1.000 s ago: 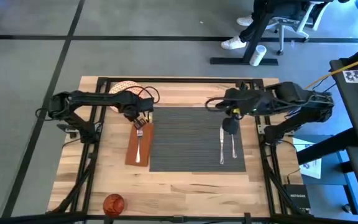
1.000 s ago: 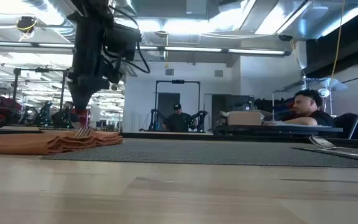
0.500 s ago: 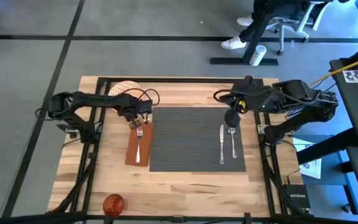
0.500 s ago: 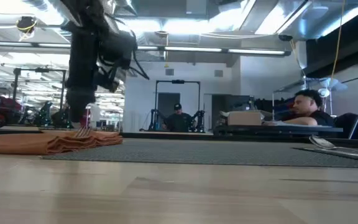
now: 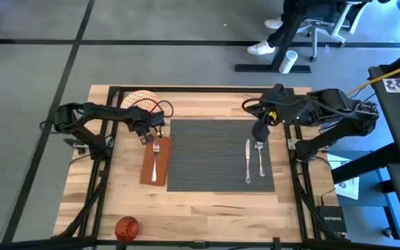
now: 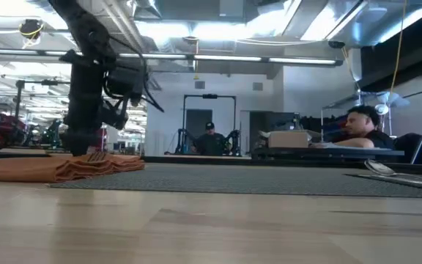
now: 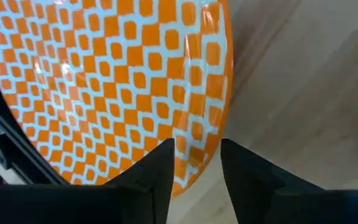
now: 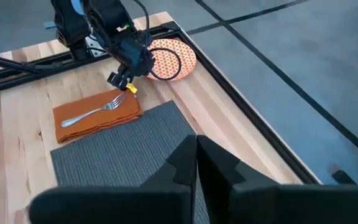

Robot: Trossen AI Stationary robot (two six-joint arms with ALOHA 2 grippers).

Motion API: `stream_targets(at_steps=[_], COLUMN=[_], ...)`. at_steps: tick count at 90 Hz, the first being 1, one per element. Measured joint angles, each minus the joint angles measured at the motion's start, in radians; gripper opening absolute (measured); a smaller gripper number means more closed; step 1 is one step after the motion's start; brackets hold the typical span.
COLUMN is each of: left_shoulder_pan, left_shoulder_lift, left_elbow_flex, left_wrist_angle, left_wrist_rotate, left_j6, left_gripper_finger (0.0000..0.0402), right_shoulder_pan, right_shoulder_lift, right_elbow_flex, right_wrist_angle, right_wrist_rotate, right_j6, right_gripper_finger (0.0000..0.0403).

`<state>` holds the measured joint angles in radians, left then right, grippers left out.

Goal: Set table place
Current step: Put the orange plate on the gray tablemat

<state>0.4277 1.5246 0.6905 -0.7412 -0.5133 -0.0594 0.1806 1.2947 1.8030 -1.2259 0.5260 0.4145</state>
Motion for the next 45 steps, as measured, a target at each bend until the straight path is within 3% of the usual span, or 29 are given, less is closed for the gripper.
stream_targets(at_steps=[29, 45], left_shoulder_pan=[0.078, 0.087], left_shoulder_lift=[-0.003, -0.002], left_elbow_flex=[-0.027, -0.027], left_wrist_angle=[0.077, 0.093], left_wrist_rotate=[0.008, 0.009], left_j6=[0.107, 0.161], left_gripper_finger=[0.0112, 0.0049], right_shoulder_pan=[0.000, 0.000], right_shoulder_lift=[-0.005, -0.005], right_elbow_flex=[0.000, 0.000], right_wrist_angle=[0.005, 0.006], right_wrist_rotate=[0.005, 0.006], right_j6=[0.033, 0.050], right_gripper_finger=[0.0000, 0.0000])
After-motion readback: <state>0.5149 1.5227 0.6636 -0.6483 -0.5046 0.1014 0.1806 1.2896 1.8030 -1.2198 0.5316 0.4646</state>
